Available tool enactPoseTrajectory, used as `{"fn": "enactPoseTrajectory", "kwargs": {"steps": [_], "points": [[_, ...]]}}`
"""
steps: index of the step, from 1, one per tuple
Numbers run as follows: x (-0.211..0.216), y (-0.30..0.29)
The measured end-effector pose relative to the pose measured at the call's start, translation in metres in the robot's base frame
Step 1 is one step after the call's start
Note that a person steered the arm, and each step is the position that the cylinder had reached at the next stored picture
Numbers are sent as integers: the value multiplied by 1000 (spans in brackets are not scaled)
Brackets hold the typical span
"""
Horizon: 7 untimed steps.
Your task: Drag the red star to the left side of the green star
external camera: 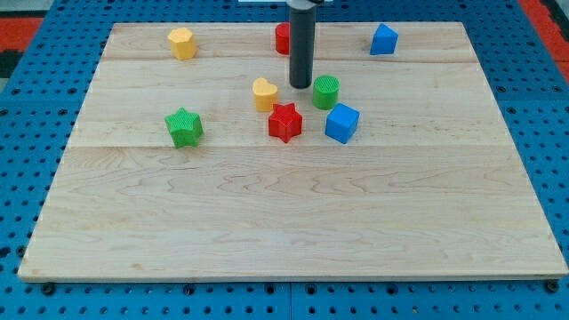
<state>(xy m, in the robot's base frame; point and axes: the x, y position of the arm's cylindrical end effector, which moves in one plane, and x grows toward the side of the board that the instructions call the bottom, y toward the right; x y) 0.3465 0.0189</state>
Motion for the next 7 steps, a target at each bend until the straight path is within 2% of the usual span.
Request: {"fn": "enactPoseTrajectory", "kwargs": {"steps": [1, 2, 3, 4, 5, 7], "points": [[50, 0], [64, -2], [108, 9], [114, -39], [68, -69], [54, -30]]}}
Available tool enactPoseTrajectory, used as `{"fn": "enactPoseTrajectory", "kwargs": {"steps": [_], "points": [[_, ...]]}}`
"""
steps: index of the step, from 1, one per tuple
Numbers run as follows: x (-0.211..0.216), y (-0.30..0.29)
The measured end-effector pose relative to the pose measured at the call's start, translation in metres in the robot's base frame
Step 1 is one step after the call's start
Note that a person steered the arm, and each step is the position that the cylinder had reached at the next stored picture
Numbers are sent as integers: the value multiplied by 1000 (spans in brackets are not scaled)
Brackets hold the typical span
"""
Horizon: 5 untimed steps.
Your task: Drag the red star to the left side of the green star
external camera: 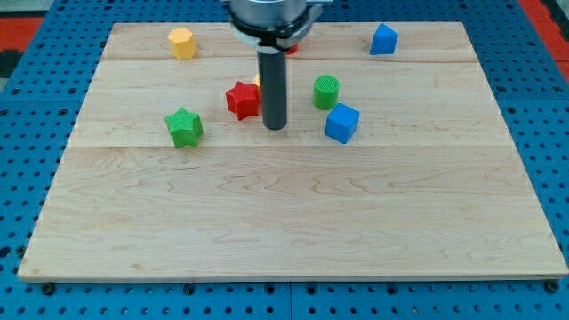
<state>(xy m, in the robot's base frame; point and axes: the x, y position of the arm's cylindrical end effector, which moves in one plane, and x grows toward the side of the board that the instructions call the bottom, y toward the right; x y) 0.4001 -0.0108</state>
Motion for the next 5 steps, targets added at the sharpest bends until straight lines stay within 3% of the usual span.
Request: {"fn": "enactPoseTrajectory", "kwargs": {"steps": [4, 5], "points": [[-43, -49], [-50, -101]]}}
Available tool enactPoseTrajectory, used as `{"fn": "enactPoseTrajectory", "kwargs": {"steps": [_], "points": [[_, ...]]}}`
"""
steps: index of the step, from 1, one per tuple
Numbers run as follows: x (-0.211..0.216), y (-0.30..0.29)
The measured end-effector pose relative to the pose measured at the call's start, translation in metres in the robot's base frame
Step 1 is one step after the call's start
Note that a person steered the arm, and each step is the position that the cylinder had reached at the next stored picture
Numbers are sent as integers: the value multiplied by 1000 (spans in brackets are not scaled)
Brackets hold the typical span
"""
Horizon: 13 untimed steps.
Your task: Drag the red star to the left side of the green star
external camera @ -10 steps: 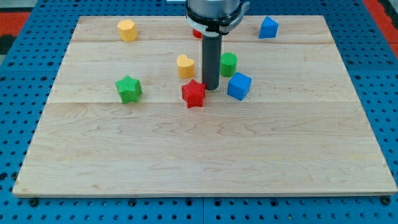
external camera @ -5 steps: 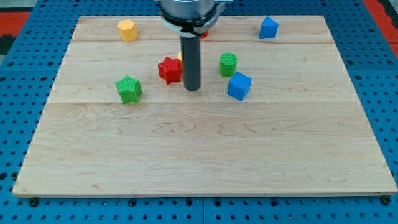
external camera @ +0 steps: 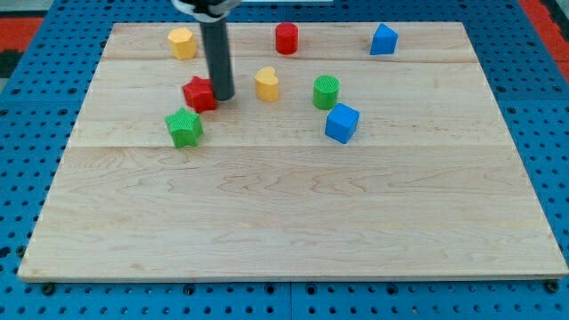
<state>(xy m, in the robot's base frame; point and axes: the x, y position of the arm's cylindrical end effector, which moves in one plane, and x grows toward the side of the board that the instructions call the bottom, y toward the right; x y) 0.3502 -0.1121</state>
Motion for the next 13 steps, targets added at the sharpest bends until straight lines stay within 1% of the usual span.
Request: {"fn": "enactPoseTrajectory", "kwargs": {"steps": [1, 2, 3, 4, 5, 6, 7, 8, 10, 11, 12, 13], "points": [[19, -71], [-4, -58], [-16, -112], [-12, -164], [19, -120], [20, -106], [18, -98], [-10, -56], [-13, -55], [22, -79], [61, -74], [63, -63]]}}
